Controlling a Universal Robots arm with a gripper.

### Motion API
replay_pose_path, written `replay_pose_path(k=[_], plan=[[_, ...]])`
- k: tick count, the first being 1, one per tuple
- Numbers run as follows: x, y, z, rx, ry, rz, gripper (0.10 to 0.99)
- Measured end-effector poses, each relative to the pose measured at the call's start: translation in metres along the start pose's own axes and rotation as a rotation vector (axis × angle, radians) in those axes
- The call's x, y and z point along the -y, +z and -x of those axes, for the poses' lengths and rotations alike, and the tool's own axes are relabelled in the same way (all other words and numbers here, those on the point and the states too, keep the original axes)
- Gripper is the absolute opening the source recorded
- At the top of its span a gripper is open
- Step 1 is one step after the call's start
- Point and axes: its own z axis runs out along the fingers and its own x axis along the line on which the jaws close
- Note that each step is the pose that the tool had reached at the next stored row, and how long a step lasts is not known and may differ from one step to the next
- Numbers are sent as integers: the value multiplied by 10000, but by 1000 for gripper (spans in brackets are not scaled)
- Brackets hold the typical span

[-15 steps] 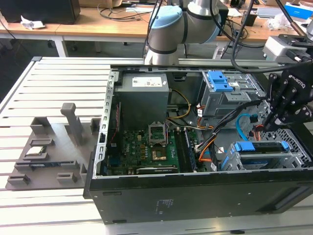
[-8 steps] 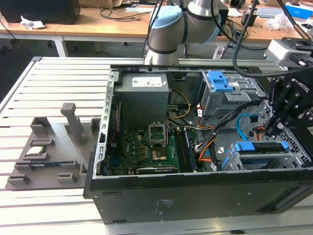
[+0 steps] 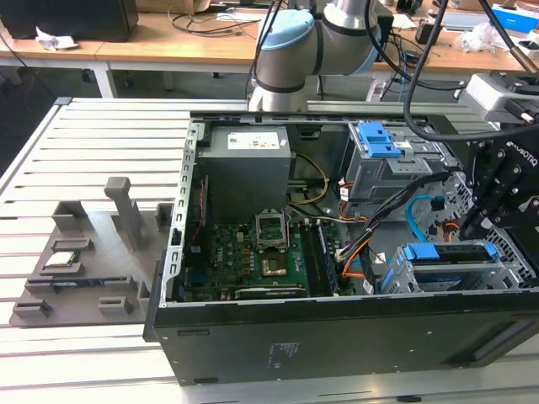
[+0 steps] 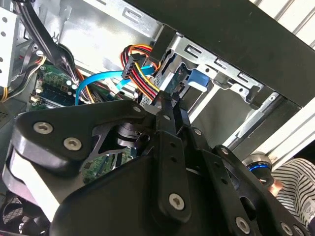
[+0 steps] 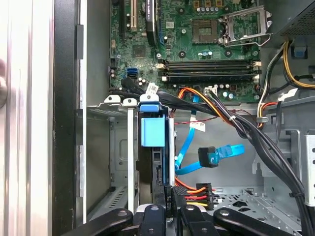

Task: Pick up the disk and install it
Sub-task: 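Insert the first disk wire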

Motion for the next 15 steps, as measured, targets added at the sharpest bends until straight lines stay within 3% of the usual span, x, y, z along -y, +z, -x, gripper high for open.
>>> replay_pose_path(k=[7,8,9,13,14,15], plan=[[1,12,-34,-1,-1,0,180],[1,12,-34,0,-1,0,188],[1,12,-34,0,-1,0,255],[1,12,-35,-1,-1,0,255],[1,12,-36,-1,0,0,243],[1,12,-36,0,-1,0,165]])
